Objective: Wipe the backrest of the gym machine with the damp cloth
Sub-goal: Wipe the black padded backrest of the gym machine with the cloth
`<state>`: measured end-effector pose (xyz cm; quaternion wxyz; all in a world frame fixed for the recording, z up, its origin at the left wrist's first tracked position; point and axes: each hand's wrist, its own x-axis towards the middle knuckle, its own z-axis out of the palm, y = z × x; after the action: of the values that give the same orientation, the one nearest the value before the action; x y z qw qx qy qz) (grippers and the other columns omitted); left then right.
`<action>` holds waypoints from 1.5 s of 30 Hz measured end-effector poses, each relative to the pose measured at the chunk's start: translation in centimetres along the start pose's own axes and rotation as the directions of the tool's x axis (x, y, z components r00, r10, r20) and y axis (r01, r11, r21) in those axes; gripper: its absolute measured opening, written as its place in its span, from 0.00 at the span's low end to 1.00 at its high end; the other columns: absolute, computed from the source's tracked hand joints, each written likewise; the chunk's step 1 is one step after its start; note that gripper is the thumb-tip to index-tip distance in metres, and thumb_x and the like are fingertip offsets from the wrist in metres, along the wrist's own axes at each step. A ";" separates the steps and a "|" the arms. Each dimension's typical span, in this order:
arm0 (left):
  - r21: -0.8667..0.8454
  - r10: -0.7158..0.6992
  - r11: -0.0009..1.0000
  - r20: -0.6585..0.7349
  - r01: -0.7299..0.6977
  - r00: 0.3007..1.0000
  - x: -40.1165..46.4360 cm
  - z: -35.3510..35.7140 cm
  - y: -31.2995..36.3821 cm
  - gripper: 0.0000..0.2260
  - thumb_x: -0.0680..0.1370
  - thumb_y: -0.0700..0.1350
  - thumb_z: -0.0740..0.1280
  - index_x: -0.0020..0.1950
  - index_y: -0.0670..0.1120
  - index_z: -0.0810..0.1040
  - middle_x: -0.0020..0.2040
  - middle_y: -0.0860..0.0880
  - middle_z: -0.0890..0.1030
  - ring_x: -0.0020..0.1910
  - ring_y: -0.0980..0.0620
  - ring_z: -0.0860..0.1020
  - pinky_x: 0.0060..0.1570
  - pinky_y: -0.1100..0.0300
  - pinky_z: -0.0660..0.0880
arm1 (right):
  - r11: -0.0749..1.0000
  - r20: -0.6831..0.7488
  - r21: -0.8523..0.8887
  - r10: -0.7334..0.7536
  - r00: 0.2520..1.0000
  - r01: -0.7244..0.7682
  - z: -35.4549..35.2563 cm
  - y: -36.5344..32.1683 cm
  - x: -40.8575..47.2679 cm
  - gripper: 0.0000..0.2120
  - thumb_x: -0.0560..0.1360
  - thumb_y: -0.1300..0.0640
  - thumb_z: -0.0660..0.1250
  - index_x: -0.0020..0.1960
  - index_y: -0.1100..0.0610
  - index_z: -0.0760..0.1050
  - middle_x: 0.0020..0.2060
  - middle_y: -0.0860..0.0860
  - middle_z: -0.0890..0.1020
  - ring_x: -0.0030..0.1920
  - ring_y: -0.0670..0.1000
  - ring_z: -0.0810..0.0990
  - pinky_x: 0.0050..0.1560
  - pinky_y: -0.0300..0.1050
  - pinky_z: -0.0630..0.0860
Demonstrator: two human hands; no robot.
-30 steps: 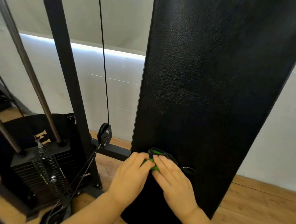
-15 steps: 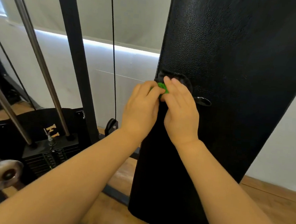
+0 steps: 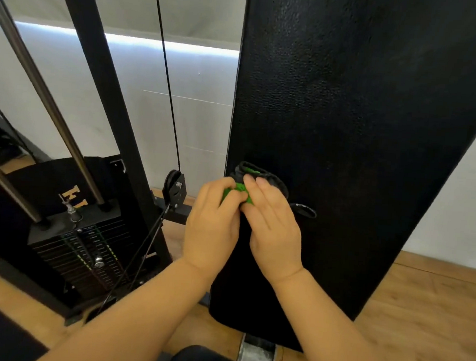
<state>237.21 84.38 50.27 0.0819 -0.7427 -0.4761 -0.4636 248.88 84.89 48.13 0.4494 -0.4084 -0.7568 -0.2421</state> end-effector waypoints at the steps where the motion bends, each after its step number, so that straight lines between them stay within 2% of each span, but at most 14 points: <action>1: 0.006 -0.002 1.000 0.014 0.002 1.000 -0.7 0.2 0.1 0.10 0.74 0.39 0.61 0.49 0.39 0.80 0.50 0.41 0.79 0.50 0.49 0.71 0.51 0.61 0.69 | 1.000 0.014 -0.005 0.001 1.000 -0.001 0.0 -0.1 -1.0 0.12 0.82 0.61 0.52 0.62 0.60 0.69 0.65 0.55 0.71 0.68 0.54 0.68 0.70 0.50 0.65; 6: 0.013 0.011 1.000 0.077 -0.012 0.997 -2.0 0.5 -0.4 0.10 0.74 0.40 0.61 0.48 0.39 0.81 0.51 0.42 0.79 0.50 0.50 0.72 0.52 0.61 0.69 | 0.999 0.049 -0.044 0.015 0.999 -0.013 -0.3 -0.1 -2.0 0.14 0.81 0.62 0.54 0.58 0.63 0.78 0.64 0.58 0.76 0.67 0.54 0.69 0.69 0.49 0.66; 10: -0.007 0.045 0.999 0.103 -0.044 0.994 -0.9 -0.2 0.0 0.08 0.73 0.34 0.68 0.51 0.40 0.81 0.51 0.43 0.78 0.49 0.47 0.74 0.48 0.59 0.73 | 0.997 0.030 -0.070 -0.015 0.999 0.017 -1.6 0.5 -0.9 0.11 0.79 0.64 0.59 0.55 0.64 0.79 0.63 0.59 0.76 0.65 0.55 0.72 0.67 0.50 0.69; 14: -0.089 0.123 0.989 0.020 -0.120 0.992 4.1 -0.2 3.8 0.08 0.73 0.34 0.66 0.51 0.40 0.80 0.51 0.42 0.78 0.48 0.45 0.74 0.45 0.62 0.69 | 0.990 -0.105 -0.140 0.017 0.994 -0.032 -4.6 3.5 3.3 0.13 0.80 0.64 0.57 0.51 0.65 0.80 0.62 0.60 0.77 0.63 0.57 0.75 0.66 0.51 0.70; 17: -0.104 0.125 0.986 -0.047 -0.129 0.991 7.2 -0.1 5.9 0.08 0.73 0.34 0.66 0.50 0.41 0.80 0.50 0.43 0.78 0.47 0.46 0.73 0.42 0.60 0.68 | 0.983 -0.166 -0.184 -0.018 0.986 -0.013 -6.2 5.7 6.1 0.10 0.78 0.66 0.60 0.50 0.65 0.80 0.60 0.61 0.78 0.62 0.58 0.76 0.65 0.52 0.70; 20: -0.106 0.114 0.987 -0.070 -0.121 0.991 6.4 0.6 6.0 0.08 0.73 0.34 0.66 0.50 0.39 0.80 0.51 0.42 0.78 0.47 0.45 0.73 0.41 0.58 0.70 | 0.987 -0.222 -0.152 0.014 0.975 -0.048 -6.0 5.6 5.9 0.10 0.78 0.66 0.60 0.50 0.66 0.80 0.58 0.60 0.80 0.61 0.58 0.76 0.62 0.54 0.73; 23: -0.104 0.138 0.984 -0.080 -0.146 0.987 4.6 1.3 5.5 0.07 0.73 0.34 0.66 0.49 0.38 0.80 0.50 0.42 0.79 0.47 0.45 0.73 0.43 0.58 0.72 | 0.986 -0.254 -0.072 0.128 0.959 -0.150 -4.9 4.0 3.6 0.13 0.79 0.64 0.57 0.48 0.66 0.80 0.58 0.60 0.80 0.61 0.58 0.75 0.61 0.57 0.73; 26: -0.076 0.186 0.980 -0.007 -0.186 0.983 1.4 2.1 4.3 0.09 0.74 0.37 0.63 0.49 0.39 0.81 0.50 0.42 0.80 0.50 0.48 0.72 0.49 0.62 0.71 | 0.976 -0.191 -0.060 0.195 0.962 -0.209 -3.8 2.6 -1.0 0.14 0.80 0.62 0.57 0.51 0.66 0.80 0.61 0.58 0.77 0.64 0.55 0.73 0.65 0.54 0.70; 30: -0.048 0.228 0.974 0.127 -0.223 0.965 -5.0 3.4 2.2 0.10 0.74 0.39 0.62 0.47 0.40 0.82 0.48 0.42 0.81 0.49 0.50 0.72 0.51 0.60 0.72 | 0.977 -0.031 -0.110 0.179 0.983 -0.182 -2.3 0.8 -8.3 0.15 0.81 0.61 0.55 0.54 0.65 0.79 0.62 0.57 0.74 0.66 0.54 0.71 0.69 0.50 0.67; 34: -0.065 0.219 0.975 0.128 -0.212 0.967 -8.0 4.2 1.2 0.10 0.74 0.39 0.62 0.46 0.40 0.83 0.48 0.43 0.82 0.51 0.50 0.72 0.55 0.59 0.72 | 0.981 0.077 -0.131 0.151 0.986 -0.140 -1.6 0.1 -11.4 0.13 0.83 0.61 0.51 0.61 0.61 0.71 0.65 0.56 0.72 0.68 0.53 0.68 0.72 0.46 0.61; 40: -0.071 0.247 0.969 0.156 -0.238 0.956 -7.8 3.8 0.2 0.11 0.75 0.39 0.61 0.52 0.40 0.81 0.51 0.43 0.81 0.52 0.50 0.73 0.57 0.59 0.71 | 0.987 0.078 -0.141 0.088 0.993 -0.076 -1.5 0.5 -10.7 0.12 0.83 0.60 0.51 0.61 0.60 0.69 0.64 0.56 0.72 0.67 0.54 0.68 0.72 0.46 0.61; 43: -0.041 0.170 0.985 0.126 -0.166 0.977 -6.6 2.9 -0.5 0.12 0.74 0.38 0.61 0.52 0.38 0.80 0.51 0.41 0.80 0.53 0.49 0.72 0.58 0.58 0.69 | 0.992 0.077 -0.124 0.020 0.997 -0.010 -0.9 0.3 -8.2 0.12 0.82 0.62 0.53 0.60 0.61 0.71 0.65 0.57 0.71 0.67 0.55 0.69 0.72 0.47 0.62; 45: -0.019 0.115 0.993 0.071 -0.114 0.991 -5.0 2.1 -1.1 0.12 0.74 0.38 0.61 0.53 0.36 0.80 0.51 0.40 0.80 0.52 0.48 0.71 0.56 0.57 0.69 | 0.992 0.056 -0.123 -0.031 0.998 0.038 -0.3 0.2 -5.3 0.13 0.81 0.63 0.54 0.57 0.63 0.76 0.64 0.58 0.74 0.66 0.56 0.70 0.69 0.50 0.66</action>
<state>237.04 82.96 44.92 0.0857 -0.7855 -0.4320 -0.4347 250.61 82.67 43.67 0.3982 -0.4288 -0.7591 -0.2851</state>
